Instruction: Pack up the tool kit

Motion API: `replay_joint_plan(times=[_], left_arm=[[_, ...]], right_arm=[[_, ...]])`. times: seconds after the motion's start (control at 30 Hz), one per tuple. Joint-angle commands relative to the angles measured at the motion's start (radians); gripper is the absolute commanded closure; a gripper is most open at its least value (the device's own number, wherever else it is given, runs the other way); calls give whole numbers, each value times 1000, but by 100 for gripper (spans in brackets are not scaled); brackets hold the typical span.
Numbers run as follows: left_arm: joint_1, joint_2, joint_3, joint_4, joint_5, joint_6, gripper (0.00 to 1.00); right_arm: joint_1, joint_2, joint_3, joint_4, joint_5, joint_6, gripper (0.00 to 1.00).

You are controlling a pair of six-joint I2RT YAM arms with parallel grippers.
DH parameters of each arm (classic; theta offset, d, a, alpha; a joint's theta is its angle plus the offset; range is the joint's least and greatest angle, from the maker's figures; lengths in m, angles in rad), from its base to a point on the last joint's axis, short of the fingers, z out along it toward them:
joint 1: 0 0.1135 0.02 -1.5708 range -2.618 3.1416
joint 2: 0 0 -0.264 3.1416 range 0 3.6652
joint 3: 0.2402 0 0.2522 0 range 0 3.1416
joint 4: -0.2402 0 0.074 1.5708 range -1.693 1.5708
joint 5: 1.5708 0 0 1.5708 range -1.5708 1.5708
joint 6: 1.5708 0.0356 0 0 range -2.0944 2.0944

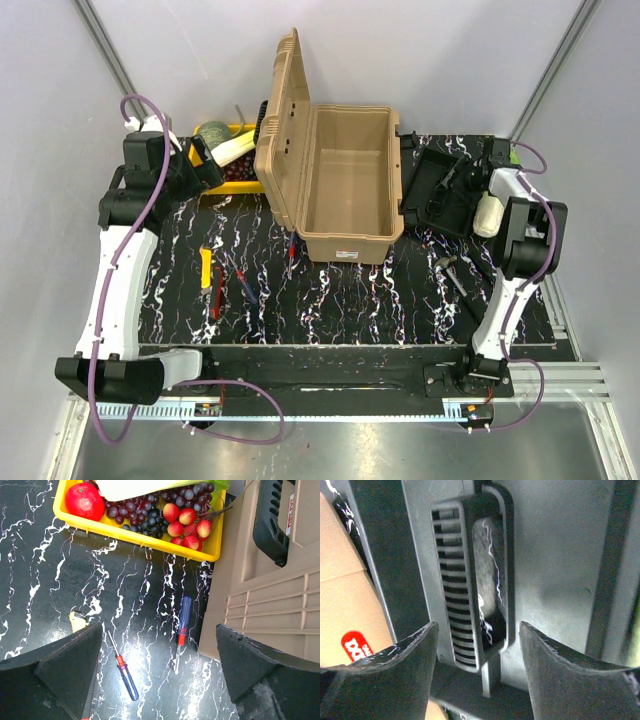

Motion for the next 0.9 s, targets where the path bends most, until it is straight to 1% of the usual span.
replay_joint_plan(times=[0.0, 0.13, 0.27, 0.37, 0.47, 0.57, 0.73, 0.87], left_arm=[[-2, 1, 74, 19, 13, -14, 1], [-2, -19, 81, -5, 0, -22, 1], [-4, -26, 80, -25, 6, -30, 1], [-5, -27, 78, -33, 23, -33, 1], [-7, -30, 72, -34, 29, -33, 1], [-10, -35, 57, -34, 29, -34, 1], [-11, -49, 38, -34, 13, -25, 1], [-14, -52, 41, -39, 2, -11, 1]], right_arm=[[2, -240, -52, -47, 47, 36, 25], [4, -499, -271, -47, 55, 94, 19], [4, -662, -437, -156, 125, 56, 15], [4, -749, -540, -213, 153, 54, 12], [4, -798, -643, -233, 191, 67, 10], [4, -806, -692, -264, 170, 68, 9], [4, -791, -754, -270, 141, 64, 9], [4, -736, -780, -253, 137, 32, 9]])
